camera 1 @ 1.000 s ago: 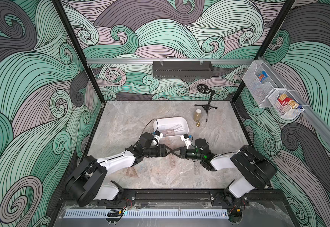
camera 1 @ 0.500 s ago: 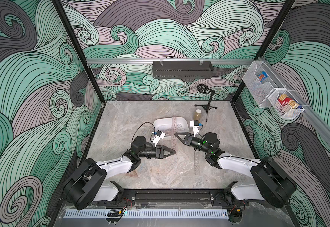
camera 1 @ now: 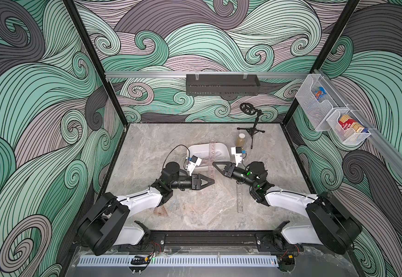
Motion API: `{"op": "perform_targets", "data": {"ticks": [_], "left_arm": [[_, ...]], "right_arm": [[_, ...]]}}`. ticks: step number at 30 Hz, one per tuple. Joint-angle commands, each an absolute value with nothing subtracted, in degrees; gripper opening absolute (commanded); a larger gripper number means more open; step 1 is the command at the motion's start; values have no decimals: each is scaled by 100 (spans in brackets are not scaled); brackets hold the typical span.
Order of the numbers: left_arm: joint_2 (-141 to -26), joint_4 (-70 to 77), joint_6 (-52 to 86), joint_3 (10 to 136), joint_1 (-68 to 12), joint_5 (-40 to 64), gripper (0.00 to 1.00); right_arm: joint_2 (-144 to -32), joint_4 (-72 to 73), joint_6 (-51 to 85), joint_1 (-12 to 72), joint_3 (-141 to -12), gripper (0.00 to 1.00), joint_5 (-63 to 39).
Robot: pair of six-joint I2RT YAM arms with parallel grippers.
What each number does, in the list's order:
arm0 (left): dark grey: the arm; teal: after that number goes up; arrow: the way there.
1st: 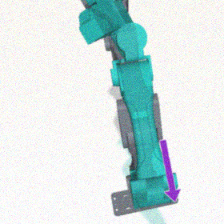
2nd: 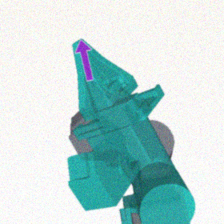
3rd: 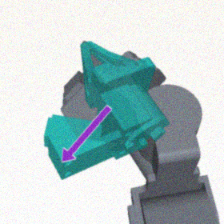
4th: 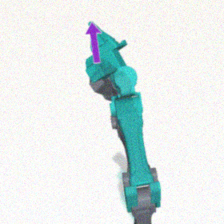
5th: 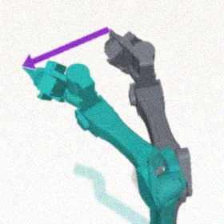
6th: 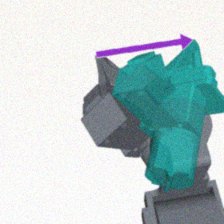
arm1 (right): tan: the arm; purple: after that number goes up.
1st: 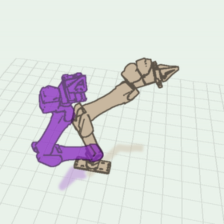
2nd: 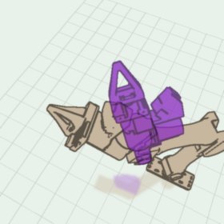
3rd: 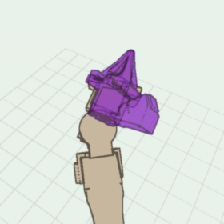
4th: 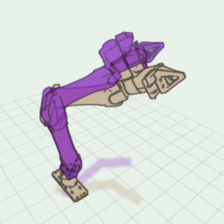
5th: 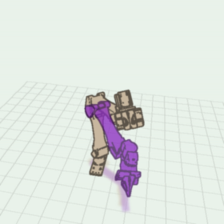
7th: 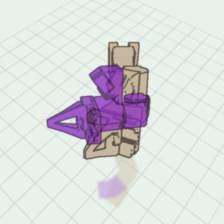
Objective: Put the scattered rulers into the storage box
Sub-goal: Pick up the ruler from the center of the board.
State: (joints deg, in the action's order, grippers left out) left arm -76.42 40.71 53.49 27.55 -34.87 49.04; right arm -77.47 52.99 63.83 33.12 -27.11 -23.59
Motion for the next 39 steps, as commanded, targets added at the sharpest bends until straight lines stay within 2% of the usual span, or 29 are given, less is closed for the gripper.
{"op": "perform_targets", "data": {"ticks": [1, 5, 9, 12, 18, 20, 24, 29, 32, 39], "left_arm": [[-7731, 3545, 4864, 3029, -3428, 4689, 54], [-7819, 3747, 4956, 3106, -3428, 4790, 53], [-7862, 4348, 5323, 3067, -3430, 4980, 45], [-7842, 4637, 5497, 3012, -3428, 5049, 35], [-7792, 4594, 5521, 3013, -3433, 5055, 2], [-7780, 4509, 5489, 3006, -3429, 5083, 0], [-7678, 4340, 5385, 2956, -3419, 5260, 0], [-7333, 3727, 5019, 2934, -3410, 5666, 0], [-7001, 3059, 4603, 2896, -3388, 5754, 0], [-6641, 2224, 4092, 2908, -3235, 5825, 0]], "right_arm": [[-7550, 5200, 6316, 3327, -2773, 0, -2272], [-7532, 5251, 6348, 3348, -2761, 0, -2281], [-7519, 5265, 6347, 3407, -2762, 0, -2263], [-7539, 5273, 6353, 3441, -2751, 0, -2258], [-7602, 5399, 6390, 3476, -2727, 0, -2296], [-7611, 5478, 6335, 3452, -2710, 1, -2360], [-7795, 5372, 5902, 3114, -2931, 25, -2976], [-8503, 5085, 5363, 2392, -3664, 51, -4488], [-8837, 4538, 4950, 2124, -4232, 59, -5187], [-9033, 4651, 5039, 2105, -4755, 61, -5603]]}}
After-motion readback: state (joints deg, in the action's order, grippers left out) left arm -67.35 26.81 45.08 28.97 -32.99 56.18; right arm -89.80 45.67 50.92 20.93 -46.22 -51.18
